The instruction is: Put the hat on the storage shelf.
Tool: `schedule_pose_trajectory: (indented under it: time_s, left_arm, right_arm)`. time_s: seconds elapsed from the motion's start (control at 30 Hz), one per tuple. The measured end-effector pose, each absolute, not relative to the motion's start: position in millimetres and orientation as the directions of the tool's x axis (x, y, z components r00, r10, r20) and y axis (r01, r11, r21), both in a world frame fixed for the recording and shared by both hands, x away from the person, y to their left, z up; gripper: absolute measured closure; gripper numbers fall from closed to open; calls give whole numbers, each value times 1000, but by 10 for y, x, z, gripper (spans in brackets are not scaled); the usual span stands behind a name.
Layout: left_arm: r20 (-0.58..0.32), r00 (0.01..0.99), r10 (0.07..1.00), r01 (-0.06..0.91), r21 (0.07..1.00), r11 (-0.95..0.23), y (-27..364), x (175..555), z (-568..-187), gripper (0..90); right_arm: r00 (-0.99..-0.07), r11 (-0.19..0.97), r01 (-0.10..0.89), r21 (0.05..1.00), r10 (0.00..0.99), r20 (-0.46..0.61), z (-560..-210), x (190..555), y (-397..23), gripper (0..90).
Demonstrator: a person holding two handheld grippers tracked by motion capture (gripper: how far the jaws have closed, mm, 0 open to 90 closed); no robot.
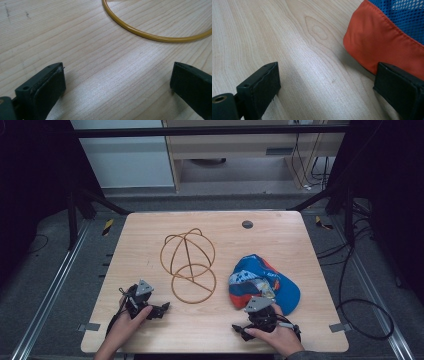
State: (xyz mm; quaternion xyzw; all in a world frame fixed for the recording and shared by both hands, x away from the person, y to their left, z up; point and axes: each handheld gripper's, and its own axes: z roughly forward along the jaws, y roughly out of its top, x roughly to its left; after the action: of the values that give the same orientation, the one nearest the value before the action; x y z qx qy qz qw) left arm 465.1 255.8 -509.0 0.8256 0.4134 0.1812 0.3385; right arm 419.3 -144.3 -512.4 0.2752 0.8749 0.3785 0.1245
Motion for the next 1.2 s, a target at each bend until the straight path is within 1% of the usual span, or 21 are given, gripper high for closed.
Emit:
schedule_pose_trajectory:
  time_s: [0.37, 0.43, 0.47, 0.57, 0.6, 0.63, 0.77, 0.87, 0.9, 0.93, 0.97, 1.03, 1.2]
  left_arm:
    - [20, 591, 807, 561, 709, -428, 2557, 4647, -5090, 0]
    - [20, 591, 807, 560, 709, -428, 2557, 4647, -5090, 0]
    - [25, 593, 805, 558, 708, -433, 2560, 4649, -5089, 0]
    - [24, 593, 805, 558, 709, -432, 2560, 4646, -5089, 0]
    - [24, 594, 804, 558, 709, -432, 2560, 4645, -5089, 0]
    - [24, 594, 804, 557, 709, -432, 2561, 4644, -5089, 0]
    - [22, 593, 805, 557, 711, -430, 2559, 4643, -5091, 0]
    - [22, 592, 805, 557, 711, -429, 2558, 4643, -5091, 0]
    - [22, 592, 805, 557, 711, -429, 2558, 4643, -5091, 0]
    - [22, 592, 805, 557, 711, -429, 2558, 4643, -5091, 0]
    - [22, 592, 805, 557, 711, -429, 2558, 4643, -5091, 0]
    - [22, 593, 805, 557, 711, -429, 2559, 4643, -5091, 0]
    - [22, 593, 805, 557, 711, -429, 2559, 4643, -5091, 0]
  right_arm:
    - [-801, 551, 403, 731, 598, -9, -5124, 4202, -1465, 69]
    - [-800, 555, 408, 725, 600, -10, -5112, 4205, -1476, 79]
    - [-794, 558, 418, 717, 607, -10, -5096, 4205, -1487, 101]
    - [-794, 556, 415, 720, 608, -13, -5069, 4193, -1498, 114]
    - [-789, 514, 413, 752, 615, 12, -5005, 4178, -1542, 126]
    - [-784, 499, 414, 762, 620, 21, -4982, 4173, -1562, 134]
    - [-773, 503, 411, 760, 634, -1, -4875, 4141, -1649, 146]
    - [-762, 527, 393, 754, 645, -54, -4653, 4140, -1811, 158]
    - [-762, 527, 393, 754, 645, -54, -4653, 4140, -1811, 158]
    - [-753, 532, 393, 750, 654, -70, -4535, 4175, -1903, 169]
    - [-753, 532, 393, 750, 654, -70, -4535, 4175, -1903, 169]
    - [-739, 539, 414, 733, 669, -74, -4433, 4248, -2005, 168]
    - [-713, 567, 480, 670, 697, -79, -4310, 4469, -2188, 149]
